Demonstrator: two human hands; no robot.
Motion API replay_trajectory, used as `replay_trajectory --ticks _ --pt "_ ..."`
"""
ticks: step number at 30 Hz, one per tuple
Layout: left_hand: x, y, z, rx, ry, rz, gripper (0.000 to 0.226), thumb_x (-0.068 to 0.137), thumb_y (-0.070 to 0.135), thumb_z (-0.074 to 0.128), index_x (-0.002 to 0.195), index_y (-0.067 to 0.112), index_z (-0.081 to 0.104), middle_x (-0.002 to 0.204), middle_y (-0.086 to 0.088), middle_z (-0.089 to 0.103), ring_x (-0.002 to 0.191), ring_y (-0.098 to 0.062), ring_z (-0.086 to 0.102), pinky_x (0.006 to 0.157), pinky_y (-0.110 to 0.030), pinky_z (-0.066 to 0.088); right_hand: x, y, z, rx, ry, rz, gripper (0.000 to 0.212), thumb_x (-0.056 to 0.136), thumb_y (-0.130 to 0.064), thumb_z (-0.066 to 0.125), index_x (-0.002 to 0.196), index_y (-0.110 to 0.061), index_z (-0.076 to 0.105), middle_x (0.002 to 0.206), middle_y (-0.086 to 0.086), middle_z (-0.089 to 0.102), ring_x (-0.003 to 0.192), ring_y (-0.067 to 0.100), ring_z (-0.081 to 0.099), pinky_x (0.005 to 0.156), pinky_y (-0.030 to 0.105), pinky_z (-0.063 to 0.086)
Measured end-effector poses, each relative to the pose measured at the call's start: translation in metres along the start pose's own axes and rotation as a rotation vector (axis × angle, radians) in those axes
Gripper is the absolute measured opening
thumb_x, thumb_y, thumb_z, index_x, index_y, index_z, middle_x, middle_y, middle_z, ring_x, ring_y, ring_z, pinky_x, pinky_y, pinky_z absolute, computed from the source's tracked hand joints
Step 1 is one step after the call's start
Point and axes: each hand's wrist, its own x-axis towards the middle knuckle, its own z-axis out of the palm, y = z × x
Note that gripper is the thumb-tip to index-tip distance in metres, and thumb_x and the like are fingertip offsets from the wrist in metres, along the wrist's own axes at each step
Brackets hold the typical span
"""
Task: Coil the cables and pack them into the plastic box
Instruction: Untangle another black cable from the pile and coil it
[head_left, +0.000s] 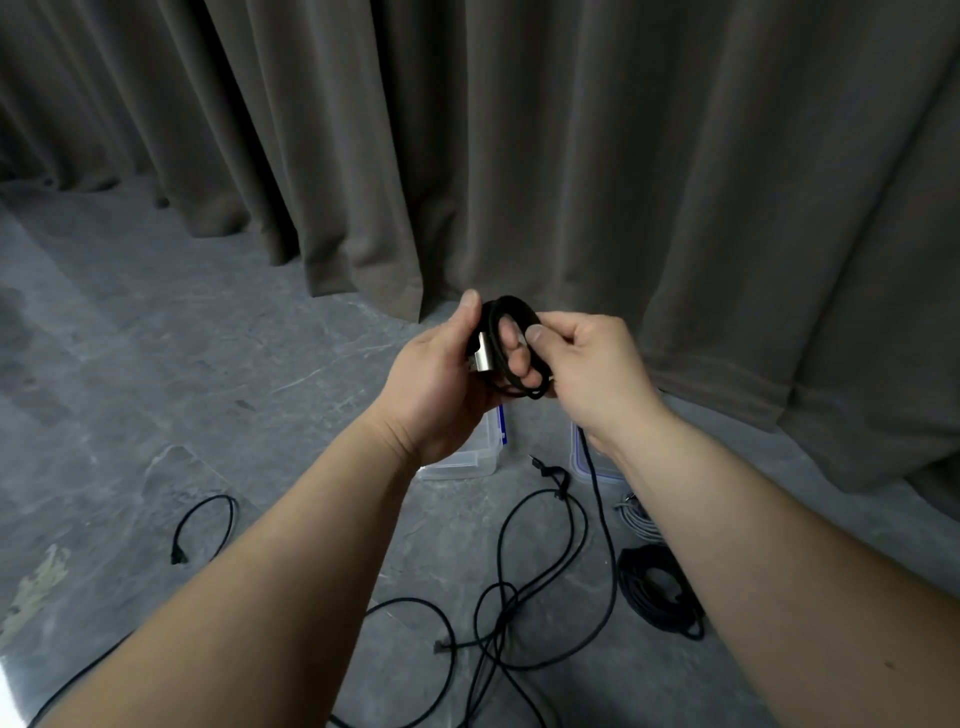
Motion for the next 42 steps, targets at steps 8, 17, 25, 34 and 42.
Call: replay_trajectory --ticks 8,17,25,34,42 --pt "-0.002 0.001 0.000 0.131 -0.032 -0.034 0.047 0.104 0.038 0.027 0.082 0.011 0.060 0.069 -0.004 0.064 0.071 -0.018 0.066 0.076 -0.032 0.047 -0.003 0.002 -0.004 0.147 -0.050 0.055 0.033 0.099 -0.008 0.047 0.075 -0.017 0.067 0.051 -0.010 0.057 0.048 0.002 0.048 0.056 0.017 0.045" --pt "0.004 -0.004 -0.001 0.365 0.099 0.052 0.035 0.102 0.034 0.041 0.093 0.019 0.071 0.061 0.012 0.060 0.056 -0.003 0.049 0.054 -0.020 0.033 0.000 0.004 -0.001 -0.047 0.194 -0.054 0.033 0.097 -0.011 0.050 0.080 -0.034 0.067 0.068 -0.008 0.063 0.062 0.005 0.059 0.063 0.023 0.051" --pt "0.003 -0.003 -0.010 0.209 0.050 0.050 0.015 0.093 0.005 0.055 0.097 0.010 0.069 0.068 0.004 0.066 0.062 -0.005 0.059 0.058 -0.017 0.044 -0.001 0.003 -0.008 -0.107 0.364 -0.111 0.036 0.097 -0.012 0.049 0.075 -0.039 0.060 0.062 -0.003 0.056 0.058 0.011 0.051 0.060 0.037 0.050" --pt "0.009 -0.017 -0.007 0.335 0.135 0.134 0.021 0.088 0.006 0.066 0.101 0.020 0.073 0.082 -0.001 0.062 0.066 -0.005 0.053 0.063 -0.021 0.041 0.002 0.015 0.003 -0.244 0.396 -0.084 0.031 0.096 -0.015 0.041 0.113 -0.018 0.067 0.099 0.005 0.067 0.092 0.024 0.063 0.084 0.040 0.052" --pt "0.010 -0.018 -0.002 0.459 0.095 0.089 0.022 0.095 0.009 0.056 0.103 0.020 0.073 0.062 0.013 0.054 0.062 -0.004 0.043 0.058 -0.017 0.036 0.002 0.019 -0.002 -0.453 0.433 -0.107 0.040 0.098 -0.005 0.039 0.136 -0.008 0.052 0.116 0.013 0.058 0.101 0.022 0.058 0.073 0.007 0.028"
